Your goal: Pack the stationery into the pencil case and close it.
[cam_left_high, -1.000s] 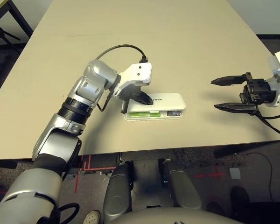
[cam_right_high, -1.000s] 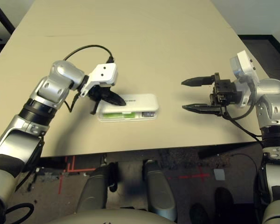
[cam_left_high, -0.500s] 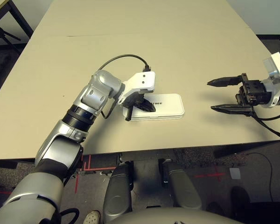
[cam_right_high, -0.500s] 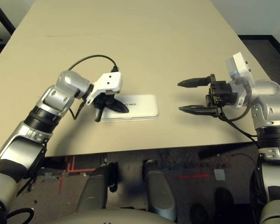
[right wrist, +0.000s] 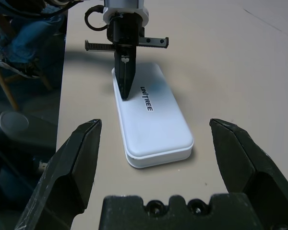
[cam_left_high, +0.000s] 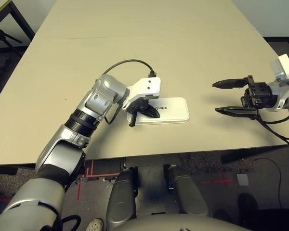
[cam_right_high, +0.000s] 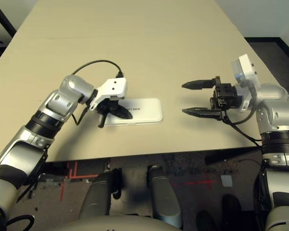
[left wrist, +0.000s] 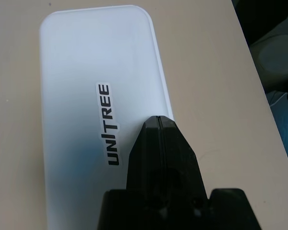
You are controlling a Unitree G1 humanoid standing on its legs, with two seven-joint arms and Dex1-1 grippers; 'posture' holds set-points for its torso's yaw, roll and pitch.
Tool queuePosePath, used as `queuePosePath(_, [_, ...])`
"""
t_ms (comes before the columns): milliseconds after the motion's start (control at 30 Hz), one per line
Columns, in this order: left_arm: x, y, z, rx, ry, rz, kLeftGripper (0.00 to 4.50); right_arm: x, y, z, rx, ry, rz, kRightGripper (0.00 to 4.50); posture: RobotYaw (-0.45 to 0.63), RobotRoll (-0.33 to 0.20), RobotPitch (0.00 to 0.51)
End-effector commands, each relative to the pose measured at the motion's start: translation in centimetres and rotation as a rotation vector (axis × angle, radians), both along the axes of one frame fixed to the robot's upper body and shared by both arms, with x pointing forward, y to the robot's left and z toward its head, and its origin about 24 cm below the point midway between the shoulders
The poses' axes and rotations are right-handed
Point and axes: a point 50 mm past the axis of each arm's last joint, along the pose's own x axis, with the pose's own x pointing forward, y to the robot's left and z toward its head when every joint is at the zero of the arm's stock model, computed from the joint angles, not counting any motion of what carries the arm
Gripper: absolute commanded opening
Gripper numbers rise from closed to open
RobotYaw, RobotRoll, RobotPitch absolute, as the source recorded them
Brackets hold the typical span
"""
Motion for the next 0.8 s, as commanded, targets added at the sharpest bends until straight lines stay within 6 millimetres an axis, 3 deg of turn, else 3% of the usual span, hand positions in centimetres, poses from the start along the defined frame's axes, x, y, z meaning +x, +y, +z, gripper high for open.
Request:
queuePosePath(33, [-0.1,0.3,-1.5,0.049,0.045,0.014,0.01,-0.2,0.1,0.0,0.002,-0.011,-0.009,4.5,-0.16,0.0,0.179])
queuePosePath(133, [0.1,0.2,-0.8,0.018,0.024,0.028,0.01,-0.3,0.3,-0.1,0.011,0.003,-0.012,4.5,-0.16,0.0,0.179])
queuePosePath(233, [0.4,0.1,-0.1,-0.021,0.004,0.052,0.63,-0.3,0.4,-0.3,0.025,0.007,-0.017,4.5,-0.16,0.0,0.179])
queuePosePath(400, [1.0,0.3,1.6,-0.137,-0.024,0.147,2.44,-0.1,0.8,-0.4,0.081,0.01,-0.054,4.5,-0.15,0.0,0.181])
queuePosePath(567, [3.4,3.6,4.9,-0.462,-0.266,0.551,4.39,1.5,0.3,-0.4,0.211,0.012,-0.358,4.5,-0.14,0.0,0.181])
queuePosePath(800, [4.3,9.5,5.1,-0.684,-0.491,0.992,4.46,3.3,-1.3,-1.6,0.284,0.033,-0.761,4.5,-0.12,0.0,0.195])
